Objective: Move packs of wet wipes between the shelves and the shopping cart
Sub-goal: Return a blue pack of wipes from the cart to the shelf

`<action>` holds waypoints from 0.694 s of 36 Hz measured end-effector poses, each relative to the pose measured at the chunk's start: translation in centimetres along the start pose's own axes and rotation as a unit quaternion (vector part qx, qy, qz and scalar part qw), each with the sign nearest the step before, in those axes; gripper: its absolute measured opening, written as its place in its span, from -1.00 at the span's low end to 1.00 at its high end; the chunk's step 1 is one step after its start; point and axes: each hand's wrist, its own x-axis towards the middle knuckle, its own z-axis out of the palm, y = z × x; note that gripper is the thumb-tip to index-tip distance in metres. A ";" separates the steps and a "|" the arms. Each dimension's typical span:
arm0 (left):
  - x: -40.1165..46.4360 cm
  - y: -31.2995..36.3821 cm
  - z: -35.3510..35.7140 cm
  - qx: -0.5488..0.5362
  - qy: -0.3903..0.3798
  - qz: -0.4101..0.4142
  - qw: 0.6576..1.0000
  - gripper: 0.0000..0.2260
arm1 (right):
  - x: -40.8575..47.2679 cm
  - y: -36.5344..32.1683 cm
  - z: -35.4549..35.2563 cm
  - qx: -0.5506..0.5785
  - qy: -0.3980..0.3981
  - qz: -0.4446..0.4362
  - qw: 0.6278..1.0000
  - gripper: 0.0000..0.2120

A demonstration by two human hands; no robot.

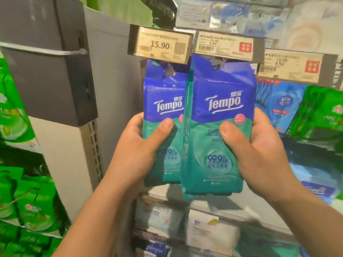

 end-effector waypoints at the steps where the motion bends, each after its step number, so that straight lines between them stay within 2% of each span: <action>1: 0.1 0.0 -0.1 -0.003 0.004 0.004 1.000 -0.52 | 0.2 0.1 -0.1 0.002 -0.001 -0.006 1.000 -0.54; 4: 0.8 0.1 -0.1 -0.010 0.018 0.012 1.000 -0.55 | 1.0 0.4 -0.4 0.022 0.006 -0.013 1.000 -0.66; 9: 2.1 -0.3 0.3 0.012 0.032 0.035 0.999 -0.52 | 2.3 0.9 -0.8 0.020 0.004 -0.005 1.000 -0.69; 14: 2.6 -1.1 0.7 0.007 0.051 0.050 0.997 -0.50 | 3.4 1.8 -1.3 0.046 0.027 0.015 0.998 -0.69; 19: 2.8 -1.8 0.8 0.015 0.054 0.037 0.998 -0.53 | 3.7 3.0 -1.3 0.078 0.041 0.047 0.995 -0.52; 25: 2.9 -2.1 0.9 0.017 0.054 0.035 0.998 -0.62 | 3.0 5.9 -1.2 0.042 0.040 0.076 0.995 -0.60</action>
